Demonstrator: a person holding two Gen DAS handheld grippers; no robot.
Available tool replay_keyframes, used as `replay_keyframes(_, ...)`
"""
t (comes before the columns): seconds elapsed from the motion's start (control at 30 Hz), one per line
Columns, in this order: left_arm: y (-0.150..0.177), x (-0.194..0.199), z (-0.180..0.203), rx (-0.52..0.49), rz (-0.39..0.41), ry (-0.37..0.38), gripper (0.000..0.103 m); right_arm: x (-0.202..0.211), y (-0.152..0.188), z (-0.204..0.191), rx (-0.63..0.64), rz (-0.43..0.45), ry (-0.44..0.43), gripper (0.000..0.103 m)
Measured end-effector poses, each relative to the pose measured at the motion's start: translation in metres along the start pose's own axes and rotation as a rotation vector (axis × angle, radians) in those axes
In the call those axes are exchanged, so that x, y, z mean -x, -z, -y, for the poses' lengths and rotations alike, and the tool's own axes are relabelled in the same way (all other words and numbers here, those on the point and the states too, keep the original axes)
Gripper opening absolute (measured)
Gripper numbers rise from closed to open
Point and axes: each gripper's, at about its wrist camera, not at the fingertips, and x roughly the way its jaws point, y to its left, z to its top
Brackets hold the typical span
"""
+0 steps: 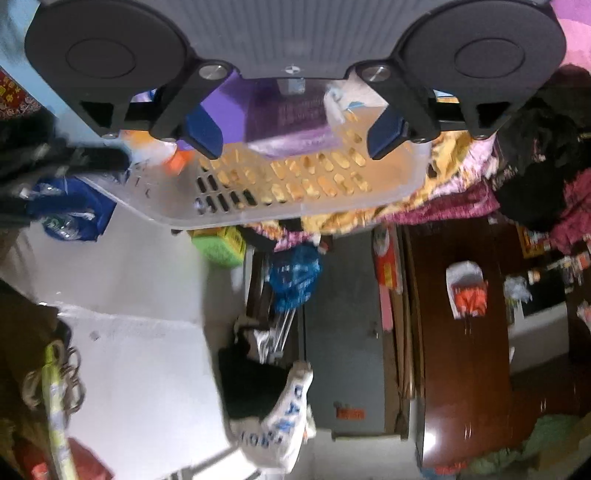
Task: Organize objects
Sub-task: 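Carry the box with the left gripper while the right carries the bottle over the basket, then open both grippers to drop the box and bottle into the basket, then grasp the wrapped white roll with the left gripper while the right grasps the bagged box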
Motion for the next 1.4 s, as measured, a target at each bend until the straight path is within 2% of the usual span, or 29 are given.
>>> replay_keyframes(0.03,0.005,0.012,0.001,-0.004,0.026,-0.002,0.093,0.015,0.003,0.001,-0.005,0.045,-0.012,0.093)
replay_keyframes(0.1,0.017,0.04,0.0,-0.004,0.077,-0.002,0.103,0.043,0.012,0.005,-0.01,0.121,-0.047,0.101)
replay_keyframes(0.17,0.034,0.064,-0.006,0.026,0.103,0.011,0.103,0.069,0.028,0.008,-0.014,0.186,-0.086,0.103)
replay_keyframes(0.23,0.054,0.077,-0.011,0.05,0.081,0.034,0.103,0.081,0.045,0.01,-0.02,0.2,-0.116,0.103)
replay_keyframes(0.33,0.078,0.07,-0.011,0.071,-0.015,0.043,0.103,0.078,0.076,0.008,-0.011,0.168,-0.15,0.103)
replay_keyframes(0.4,0.088,0.057,-0.007,0.059,-0.088,0.05,0.103,0.06,0.09,0.001,-0.006,0.102,-0.164,0.103)
replay_keyframes(0.57,0.098,0.036,-0.001,0.034,-0.174,0.052,0.103,0.018,0.106,-0.011,-0.004,-0.016,-0.157,0.103)
replay_keyframes(0.67,0.101,0.038,-0.001,0.016,-0.183,0.03,0.103,0.01,0.111,-0.015,-0.007,-0.044,-0.16,0.103)
replay_keyframes(0.9,0.101,0.025,0.012,-0.017,-0.251,0.025,0.103,0.012,0.12,-0.017,0.016,-0.038,-0.14,0.103)
replay_keyframes(1.23,0.1,0.016,0.019,-0.027,-0.29,0.013,0.1,0.003,0.123,-0.016,0.008,-0.046,-0.131,0.095)
replay_keyframes(1.33,0.1,0.017,0.018,-0.021,-0.287,0.023,0.092,0.004,0.123,-0.017,0.014,-0.034,-0.129,0.089)
replay_keyframes(1.4,0.1,0.017,0.018,-0.018,-0.289,0.033,0.082,0.003,0.123,-0.021,0.033,-0.041,-0.123,0.084)
